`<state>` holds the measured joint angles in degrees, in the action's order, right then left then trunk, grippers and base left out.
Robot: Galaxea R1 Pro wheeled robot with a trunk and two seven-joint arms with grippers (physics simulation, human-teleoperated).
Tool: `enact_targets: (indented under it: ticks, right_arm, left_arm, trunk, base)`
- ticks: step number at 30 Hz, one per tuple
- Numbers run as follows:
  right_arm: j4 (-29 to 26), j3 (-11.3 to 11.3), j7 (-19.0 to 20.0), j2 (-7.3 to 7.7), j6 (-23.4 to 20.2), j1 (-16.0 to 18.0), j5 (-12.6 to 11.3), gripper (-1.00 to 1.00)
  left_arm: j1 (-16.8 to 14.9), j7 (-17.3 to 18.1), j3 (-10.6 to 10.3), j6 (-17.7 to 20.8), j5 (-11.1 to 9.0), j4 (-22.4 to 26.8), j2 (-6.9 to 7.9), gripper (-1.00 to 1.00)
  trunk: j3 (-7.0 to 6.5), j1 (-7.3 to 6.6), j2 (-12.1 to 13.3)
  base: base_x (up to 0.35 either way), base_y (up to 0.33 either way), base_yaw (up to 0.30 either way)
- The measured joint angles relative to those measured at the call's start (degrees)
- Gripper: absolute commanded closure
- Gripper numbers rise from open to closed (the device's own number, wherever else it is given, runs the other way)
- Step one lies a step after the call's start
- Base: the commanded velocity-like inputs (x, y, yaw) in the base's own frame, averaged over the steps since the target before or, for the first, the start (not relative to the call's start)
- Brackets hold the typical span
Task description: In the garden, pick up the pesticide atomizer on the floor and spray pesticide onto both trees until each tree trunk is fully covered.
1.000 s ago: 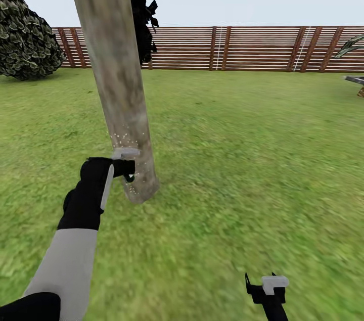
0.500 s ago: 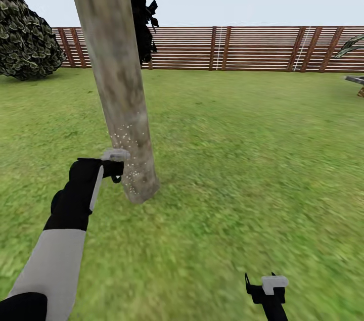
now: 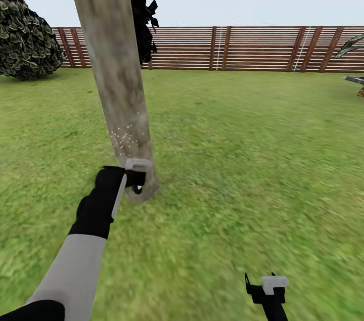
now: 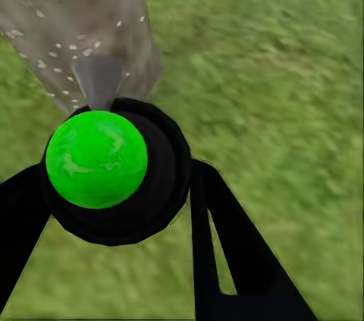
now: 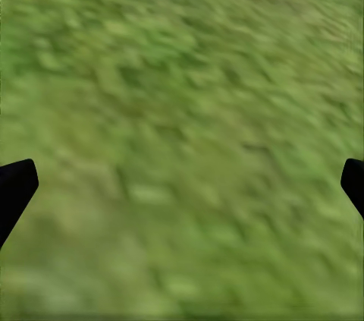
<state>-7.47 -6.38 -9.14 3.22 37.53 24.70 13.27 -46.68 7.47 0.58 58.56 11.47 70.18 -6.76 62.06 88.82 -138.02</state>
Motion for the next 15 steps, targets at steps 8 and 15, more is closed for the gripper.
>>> enact_targets:
  ticks: [8, 15]
  right_arm:
    - [0.0, 0.0, 0.0, 0.02, 0.0, 0.0, 0.0, -1.00]
    - [0.0, 0.1, 0.1, -0.89, 0.0, 0.0, 0.2, -1.00]
  left_arm:
    - [5.0, -0.7, 0.5, -0.8, 0.4, -1.3, 3.20, 1.00]
    - [10.3, -4.0, 10.1, -11.0, 0.2, -5.8, 3.43, 1.00]
  trunk:
    - [0.00, 0.00, 0.0]
    - [0.00, 0.00, 0.0]
  base:
    - [0.000, 0.000, 0.000]
    - [0.000, 0.000, 0.000]
